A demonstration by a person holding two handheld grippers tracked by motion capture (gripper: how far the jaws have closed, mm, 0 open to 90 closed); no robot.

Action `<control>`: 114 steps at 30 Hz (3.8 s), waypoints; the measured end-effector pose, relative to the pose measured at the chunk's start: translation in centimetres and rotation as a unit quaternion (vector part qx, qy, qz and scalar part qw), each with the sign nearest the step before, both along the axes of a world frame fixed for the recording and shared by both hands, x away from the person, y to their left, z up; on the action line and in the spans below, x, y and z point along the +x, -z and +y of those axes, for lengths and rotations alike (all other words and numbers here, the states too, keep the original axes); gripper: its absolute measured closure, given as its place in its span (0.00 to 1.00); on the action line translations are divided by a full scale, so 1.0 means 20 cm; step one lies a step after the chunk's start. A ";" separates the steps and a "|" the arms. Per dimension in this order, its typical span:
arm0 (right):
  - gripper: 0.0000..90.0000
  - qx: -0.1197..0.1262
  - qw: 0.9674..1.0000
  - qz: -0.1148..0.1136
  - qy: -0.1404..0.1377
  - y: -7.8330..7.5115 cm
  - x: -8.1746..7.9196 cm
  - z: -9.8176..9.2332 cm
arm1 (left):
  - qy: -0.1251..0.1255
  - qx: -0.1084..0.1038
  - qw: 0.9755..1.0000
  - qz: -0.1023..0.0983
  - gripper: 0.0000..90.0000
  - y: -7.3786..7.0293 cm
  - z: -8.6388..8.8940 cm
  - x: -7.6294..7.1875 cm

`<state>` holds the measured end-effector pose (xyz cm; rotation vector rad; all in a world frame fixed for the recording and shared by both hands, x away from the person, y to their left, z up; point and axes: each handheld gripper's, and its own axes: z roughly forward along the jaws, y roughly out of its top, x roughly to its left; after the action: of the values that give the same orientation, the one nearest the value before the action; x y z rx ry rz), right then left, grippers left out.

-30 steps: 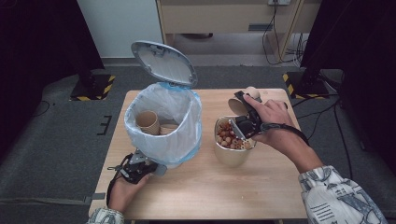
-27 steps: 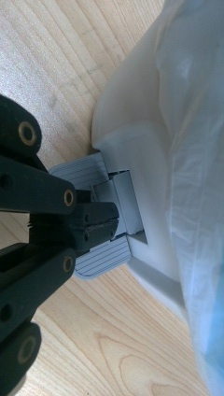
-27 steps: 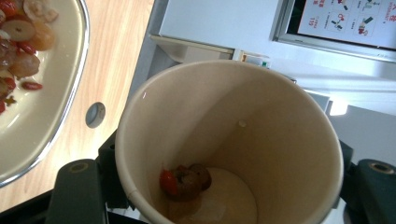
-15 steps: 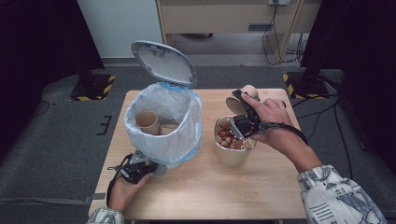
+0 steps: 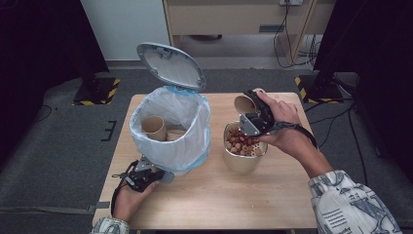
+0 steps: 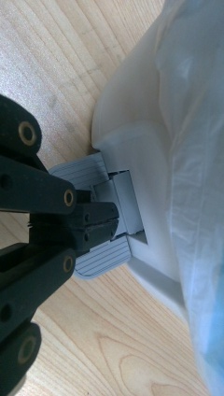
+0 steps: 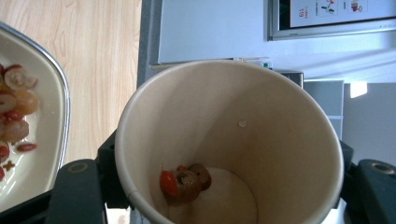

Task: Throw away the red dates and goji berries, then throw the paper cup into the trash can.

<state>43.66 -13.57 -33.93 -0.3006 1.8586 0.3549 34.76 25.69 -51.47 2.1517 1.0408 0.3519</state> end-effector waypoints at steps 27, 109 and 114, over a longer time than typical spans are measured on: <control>0.31 0.146 0.985 0.096 -0.010 -0.04 0.04 0.01 | 0.000 -0.001 1.000 0.000 1.00 0.00 0.00 0.00; 0.30 0.333 0.902 0.272 -0.034 -0.15 0.06 0.16 | 0.001 -0.002 1.000 0.001 1.00 0.00 0.00 0.00; 0.30 0.336 0.899 0.278 -0.032 -0.15 0.06 0.17 | 0.001 -0.003 1.000 0.001 1.00 0.00 0.00 0.00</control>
<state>44.96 -10.26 -30.87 0.2462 2.1362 1.1934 34.81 25.77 -51.48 2.1488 1.0387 0.3450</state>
